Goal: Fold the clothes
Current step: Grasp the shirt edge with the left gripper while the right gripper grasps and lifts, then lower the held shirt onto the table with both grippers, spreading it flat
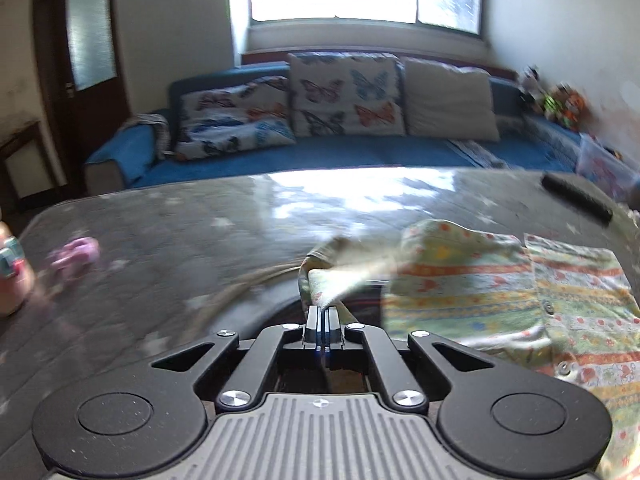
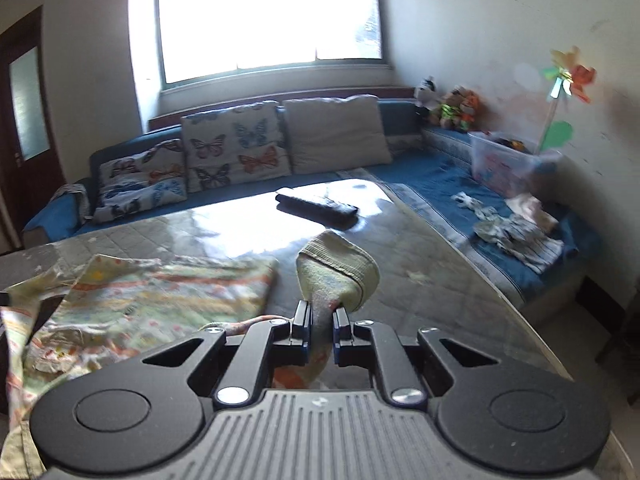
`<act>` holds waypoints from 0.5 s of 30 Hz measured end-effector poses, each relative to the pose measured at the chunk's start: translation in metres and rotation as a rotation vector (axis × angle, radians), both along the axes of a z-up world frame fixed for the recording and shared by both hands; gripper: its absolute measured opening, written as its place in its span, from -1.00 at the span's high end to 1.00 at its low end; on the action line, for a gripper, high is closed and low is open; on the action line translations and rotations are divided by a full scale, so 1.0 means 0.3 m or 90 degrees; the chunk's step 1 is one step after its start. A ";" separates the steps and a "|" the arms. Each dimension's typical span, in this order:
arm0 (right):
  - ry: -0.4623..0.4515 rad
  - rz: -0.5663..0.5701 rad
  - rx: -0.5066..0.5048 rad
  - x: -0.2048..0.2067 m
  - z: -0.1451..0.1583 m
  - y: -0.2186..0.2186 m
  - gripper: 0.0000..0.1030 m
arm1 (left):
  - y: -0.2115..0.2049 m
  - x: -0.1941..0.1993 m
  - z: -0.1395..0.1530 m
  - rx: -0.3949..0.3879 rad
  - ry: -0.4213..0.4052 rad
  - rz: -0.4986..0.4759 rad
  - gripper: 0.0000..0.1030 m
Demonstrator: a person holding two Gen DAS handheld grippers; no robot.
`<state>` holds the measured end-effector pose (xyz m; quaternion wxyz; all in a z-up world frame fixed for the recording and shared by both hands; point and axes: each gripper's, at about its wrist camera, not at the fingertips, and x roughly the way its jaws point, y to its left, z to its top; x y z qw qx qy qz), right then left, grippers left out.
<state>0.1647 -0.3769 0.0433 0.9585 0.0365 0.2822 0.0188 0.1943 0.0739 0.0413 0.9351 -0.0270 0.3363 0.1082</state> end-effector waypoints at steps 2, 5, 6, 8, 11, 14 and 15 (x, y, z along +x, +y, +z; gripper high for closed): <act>0.006 -0.017 0.007 -0.034 -0.017 -0.031 0.82 | 0.040 -0.067 0.019 -0.002 -0.012 0.026 0.97; 0.021 -0.046 0.020 -0.103 -0.052 -0.083 0.82 | 0.095 -0.174 0.039 0.002 -0.026 0.067 0.98; 0.025 -0.053 0.023 -0.127 -0.062 -0.092 0.82 | 0.114 -0.209 0.044 -0.003 -0.031 0.078 0.98; 0.029 -0.058 0.029 -0.152 -0.071 -0.098 0.82 | 0.154 -0.280 0.051 -0.019 -0.040 0.101 0.98; 0.028 -0.056 0.043 -0.195 -0.079 -0.097 0.82 | 0.200 -0.376 0.054 -0.021 -0.049 0.140 0.98; 0.029 -0.050 0.050 -0.213 -0.087 -0.091 0.82 | 0.226 -0.471 0.059 -0.013 -0.051 0.165 0.98; 0.030 -0.050 0.051 -0.220 -0.092 -0.088 0.82 | 0.233 -0.506 0.062 -0.011 -0.050 0.172 0.98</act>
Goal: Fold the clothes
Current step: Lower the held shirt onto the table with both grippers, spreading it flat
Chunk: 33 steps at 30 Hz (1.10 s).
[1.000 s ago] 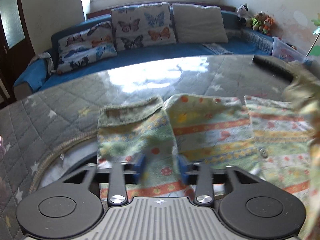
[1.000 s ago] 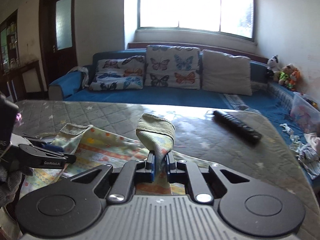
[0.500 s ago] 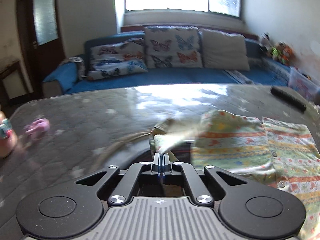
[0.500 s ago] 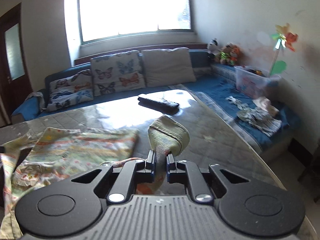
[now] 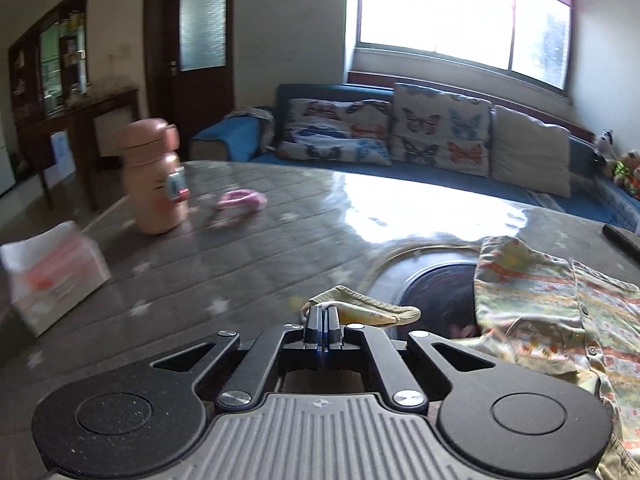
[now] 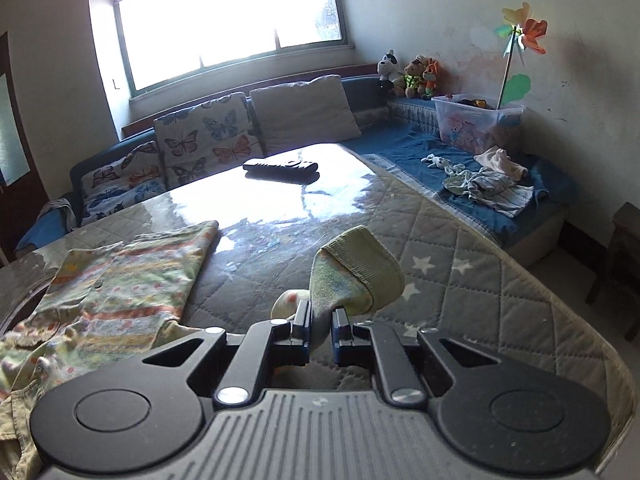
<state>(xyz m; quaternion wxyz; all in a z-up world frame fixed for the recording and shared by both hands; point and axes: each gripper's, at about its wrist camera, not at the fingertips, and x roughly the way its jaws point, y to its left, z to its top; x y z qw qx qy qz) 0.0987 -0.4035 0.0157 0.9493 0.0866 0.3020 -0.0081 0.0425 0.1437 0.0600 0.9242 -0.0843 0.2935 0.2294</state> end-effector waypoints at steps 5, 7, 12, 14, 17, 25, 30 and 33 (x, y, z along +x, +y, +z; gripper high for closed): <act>0.025 0.001 0.023 -0.032 -0.039 -0.001 0.80 | 0.043 -0.161 -0.007 0.000 0.027 0.027 0.98; 0.041 -0.008 0.035 -0.051 -0.060 -0.011 0.68 | 0.059 -0.202 -0.021 -0.005 0.045 0.033 0.98; 0.052 -0.061 0.007 -0.097 -0.062 -0.043 0.58 | 0.087 -0.239 -0.072 -0.016 0.089 0.047 0.87; 0.036 -0.074 -0.007 -0.105 -0.039 -0.053 0.49 | 0.088 -0.240 -0.085 -0.014 0.097 0.051 0.80; 0.008 -0.082 -0.033 -0.104 -0.007 -0.047 0.29 | 0.085 -0.239 -0.096 -0.003 0.103 0.058 0.59; 0.016 -0.013 -0.075 -0.008 -0.019 0.043 0.21 | 0.081 -0.238 -0.118 0.036 0.109 0.047 -0.06; 0.048 0.009 -0.070 0.039 -0.071 0.076 0.11 | 0.033 -0.225 -0.124 0.076 0.105 0.008 -0.41; 0.060 0.012 -0.070 0.053 -0.094 0.086 0.10 | 0.001 -0.203 -0.134 0.104 0.112 -0.021 -0.53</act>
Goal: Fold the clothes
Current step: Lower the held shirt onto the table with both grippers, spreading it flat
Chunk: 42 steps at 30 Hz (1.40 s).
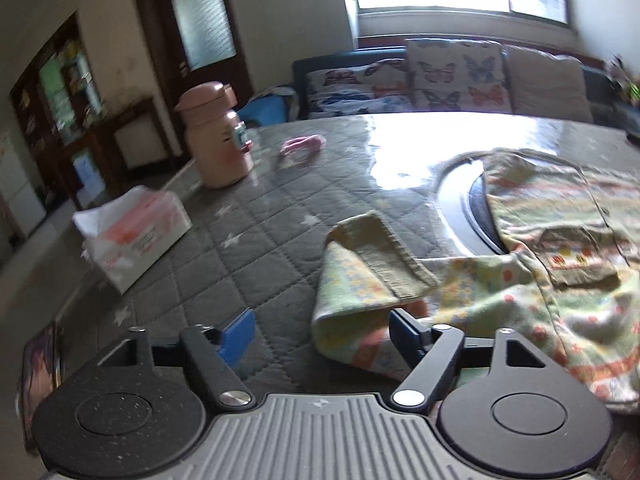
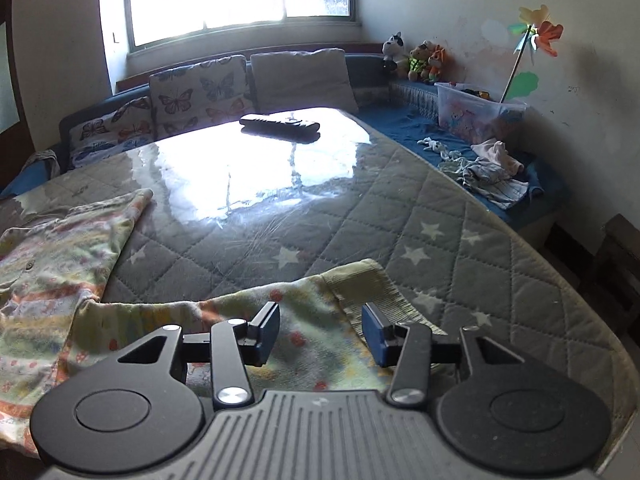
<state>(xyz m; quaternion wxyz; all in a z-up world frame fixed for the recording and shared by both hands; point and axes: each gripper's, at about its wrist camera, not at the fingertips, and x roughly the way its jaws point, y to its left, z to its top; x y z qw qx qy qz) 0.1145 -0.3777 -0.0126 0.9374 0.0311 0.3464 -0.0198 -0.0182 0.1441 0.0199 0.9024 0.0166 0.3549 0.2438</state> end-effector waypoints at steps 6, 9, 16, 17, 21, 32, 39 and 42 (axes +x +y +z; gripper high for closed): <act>0.005 -0.002 0.004 0.007 -0.016 0.001 -0.02 | -0.024 0.085 -0.046 0.041 0.033 -0.042 -0.68; 0.005 -0.003 0.006 0.007 -0.016 -0.002 -0.06 | 0.001 0.116 -0.066 0.057 0.041 -0.011 -0.69; 0.008 -0.005 0.001 0.014 -0.018 -0.006 -0.11 | 0.186 0.092 -0.046 0.008 -0.004 0.154 -0.69; 0.008 -0.005 0.000 0.016 -0.019 -0.005 -0.12 | 0.217 0.084 -0.045 -0.003 -0.003 0.177 -0.69; 0.006 -0.003 -0.009 0.020 -0.025 0.005 -0.22 | 0.297 0.050 -0.070 0.003 0.013 0.243 -0.68; -0.004 0.001 -0.032 0.061 -0.037 0.000 -0.29 | 0.264 0.038 -0.028 0.002 -0.022 0.199 -0.40; -0.014 -0.004 -0.039 0.075 -0.045 -0.009 -0.29 | 0.163 0.149 -0.077 0.003 0.002 0.067 -0.24; -0.016 -0.008 -0.042 0.079 -0.047 -0.012 -0.28 | 0.153 0.176 -0.098 0.025 0.006 0.059 -0.16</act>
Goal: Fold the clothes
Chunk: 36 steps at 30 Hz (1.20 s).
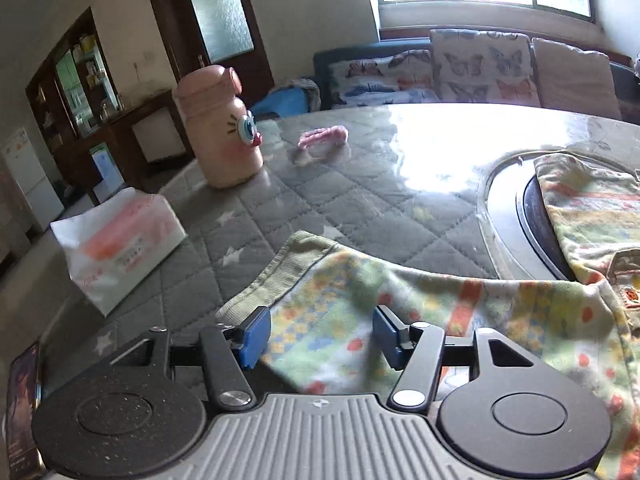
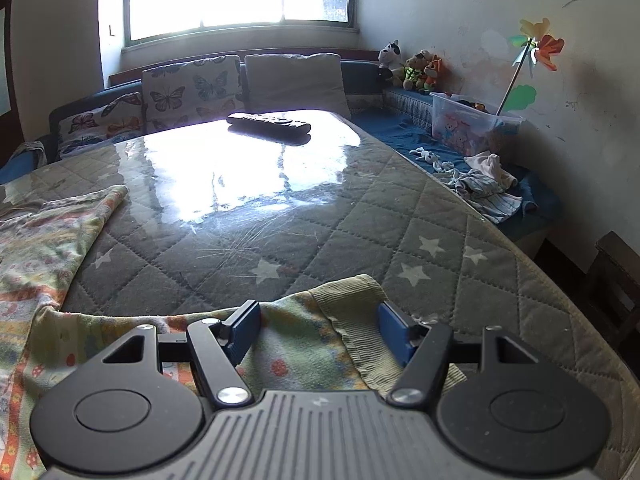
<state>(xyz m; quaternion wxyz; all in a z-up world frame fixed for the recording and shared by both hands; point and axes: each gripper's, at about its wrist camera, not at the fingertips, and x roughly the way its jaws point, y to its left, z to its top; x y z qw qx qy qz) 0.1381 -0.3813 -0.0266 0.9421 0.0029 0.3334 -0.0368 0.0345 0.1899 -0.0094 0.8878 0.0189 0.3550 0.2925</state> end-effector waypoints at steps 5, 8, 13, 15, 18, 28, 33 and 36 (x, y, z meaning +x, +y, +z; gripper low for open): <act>-0.001 -0.005 0.000 0.009 0.000 -0.007 -0.28 | 0.047 0.015 -0.001 0.030 0.011 0.043 -0.16; 0.001 -0.003 -0.002 0.012 0.002 -0.010 -0.28 | 0.083 0.013 -0.007 0.042 0.020 0.064 -0.16; 0.001 0.001 -0.008 0.006 0.003 -0.009 -0.28 | 0.094 0.004 -0.008 0.049 0.022 0.065 -0.19; -0.006 0.003 -0.001 0.009 -0.002 -0.021 -0.28 | 0.093 0.000 -0.010 0.051 0.020 0.065 -0.19; 0.001 -0.009 -0.015 0.022 0.004 -0.033 -0.29 | 0.087 -0.005 -0.008 0.048 0.019 0.064 -0.19; 0.005 -0.025 -0.027 0.023 0.018 -0.064 -0.34 | 0.039 -0.014 0.027 0.037 0.014 0.052 -0.14; -0.029 0.029 -0.039 -0.033 0.088 0.020 -0.34 | -0.079 -0.030 0.094 0.026 -0.020 -0.031 -0.14; -0.046 0.091 -0.035 -0.067 0.136 0.095 -0.33 | -0.181 -0.028 0.117 0.007 -0.031 -0.113 0.04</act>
